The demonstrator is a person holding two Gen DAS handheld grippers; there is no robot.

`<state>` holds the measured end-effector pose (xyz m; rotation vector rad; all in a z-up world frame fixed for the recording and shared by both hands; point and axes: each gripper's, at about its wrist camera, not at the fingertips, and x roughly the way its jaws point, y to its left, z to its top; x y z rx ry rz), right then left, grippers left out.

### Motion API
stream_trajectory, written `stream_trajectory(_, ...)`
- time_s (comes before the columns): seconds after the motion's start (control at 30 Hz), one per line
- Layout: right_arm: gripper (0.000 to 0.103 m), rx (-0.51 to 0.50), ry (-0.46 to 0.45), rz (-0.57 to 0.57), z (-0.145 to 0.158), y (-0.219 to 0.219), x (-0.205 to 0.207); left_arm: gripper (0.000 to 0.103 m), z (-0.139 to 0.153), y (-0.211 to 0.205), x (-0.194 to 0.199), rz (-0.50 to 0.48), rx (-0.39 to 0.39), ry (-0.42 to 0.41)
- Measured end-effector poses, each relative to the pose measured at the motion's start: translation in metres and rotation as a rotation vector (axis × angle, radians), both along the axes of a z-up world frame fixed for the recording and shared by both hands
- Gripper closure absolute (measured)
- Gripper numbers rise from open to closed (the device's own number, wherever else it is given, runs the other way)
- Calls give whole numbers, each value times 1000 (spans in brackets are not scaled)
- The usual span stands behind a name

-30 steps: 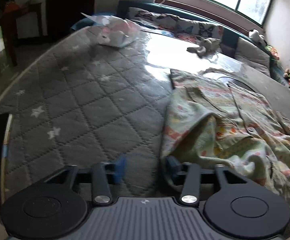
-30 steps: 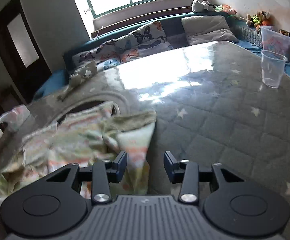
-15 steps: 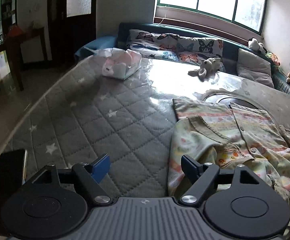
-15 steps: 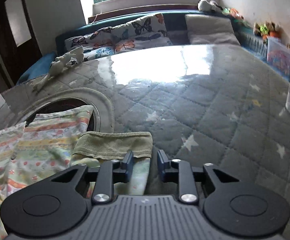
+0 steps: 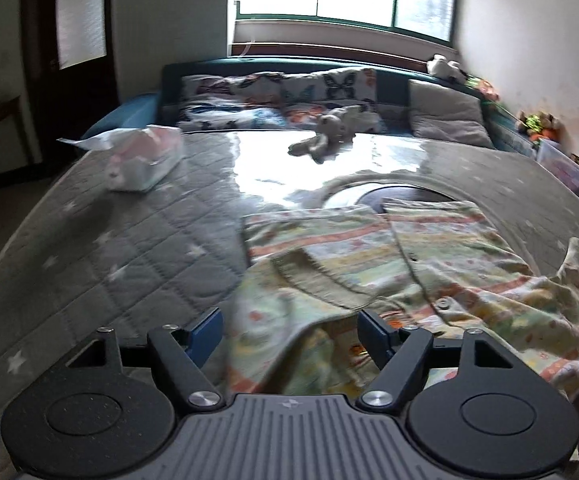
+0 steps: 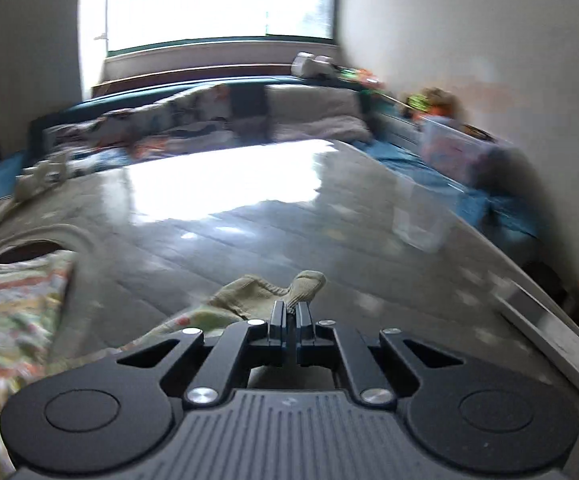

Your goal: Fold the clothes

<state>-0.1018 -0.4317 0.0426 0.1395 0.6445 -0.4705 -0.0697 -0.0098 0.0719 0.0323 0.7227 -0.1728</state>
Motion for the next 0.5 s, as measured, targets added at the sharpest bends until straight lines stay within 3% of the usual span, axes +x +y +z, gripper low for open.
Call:
stream_trajectory(0.17, 95, 19, 110, -119, -24, -18, -34, 30, -6, -2, 4, -11, 4, 18)
stream_trajectory(0.27, 94, -23, 97, -138, -22, -19, -42, 31, -9, -1, 4, -12, 10, 27)
stream_trajectory(0.5, 76, 16, 41, 34, -15, -1, -14, 36, -10, -12, 0, -45, 9, 19)
